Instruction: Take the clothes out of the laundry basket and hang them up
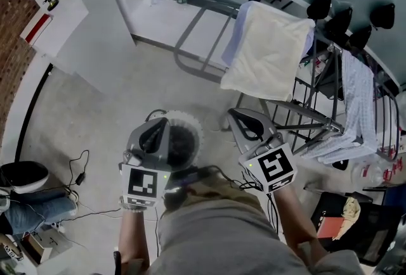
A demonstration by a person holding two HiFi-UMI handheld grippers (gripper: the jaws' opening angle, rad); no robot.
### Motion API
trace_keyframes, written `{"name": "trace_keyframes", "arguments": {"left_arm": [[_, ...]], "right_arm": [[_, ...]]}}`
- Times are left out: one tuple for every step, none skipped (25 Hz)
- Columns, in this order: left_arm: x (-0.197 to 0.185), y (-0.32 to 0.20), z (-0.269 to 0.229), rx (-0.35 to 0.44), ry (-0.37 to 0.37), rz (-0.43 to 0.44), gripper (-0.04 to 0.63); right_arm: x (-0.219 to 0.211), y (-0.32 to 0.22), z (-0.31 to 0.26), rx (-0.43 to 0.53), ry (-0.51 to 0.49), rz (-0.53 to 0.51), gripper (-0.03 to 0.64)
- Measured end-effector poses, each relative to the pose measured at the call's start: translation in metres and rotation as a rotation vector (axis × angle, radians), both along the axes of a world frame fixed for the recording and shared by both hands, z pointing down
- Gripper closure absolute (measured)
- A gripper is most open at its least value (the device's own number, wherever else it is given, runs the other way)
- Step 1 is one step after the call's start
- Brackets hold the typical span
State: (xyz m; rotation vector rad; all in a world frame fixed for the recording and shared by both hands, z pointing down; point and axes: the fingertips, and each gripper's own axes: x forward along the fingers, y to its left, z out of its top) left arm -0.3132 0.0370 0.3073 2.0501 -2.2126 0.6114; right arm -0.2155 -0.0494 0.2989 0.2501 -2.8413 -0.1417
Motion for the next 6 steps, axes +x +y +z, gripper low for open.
{"name": "trace_keyframes", "arguments": {"left_arm": [[0.0002,-0.0008,0.0001,0.002,0.005,-0.001,0.603],[0.0006,-0.0014,0.0004,0.001,0.015,-0.006,0.603],[0.0010,-0.0018,0.0008,0.000,0.026,-0.012,0.603],[0.0014,-0.0023,0.0012,-0.001,0.035,-0.016,0.603],[0.0017,-0.0027,0.0016,-0.003,0.043,-0.020,0.603],[0.0021,-0.0032,0.0019,-0.004,0.050,-0.023,0.603]], "right_arm": [[0.0004,-0.0005,0.0007,-0.001,0.002,0.002,0.612],[0.0006,-0.0011,0.0013,-0.003,0.004,0.004,0.612],[0.0009,-0.0016,0.0017,-0.007,0.006,0.007,0.612],[0.0010,-0.0020,0.0022,-0.012,0.008,0.011,0.612],[0.0012,-0.0024,0.0026,-0.016,0.010,0.013,0.612],[0.0013,-0.0027,0.0030,-0.019,0.012,0.015,0.612]]}}
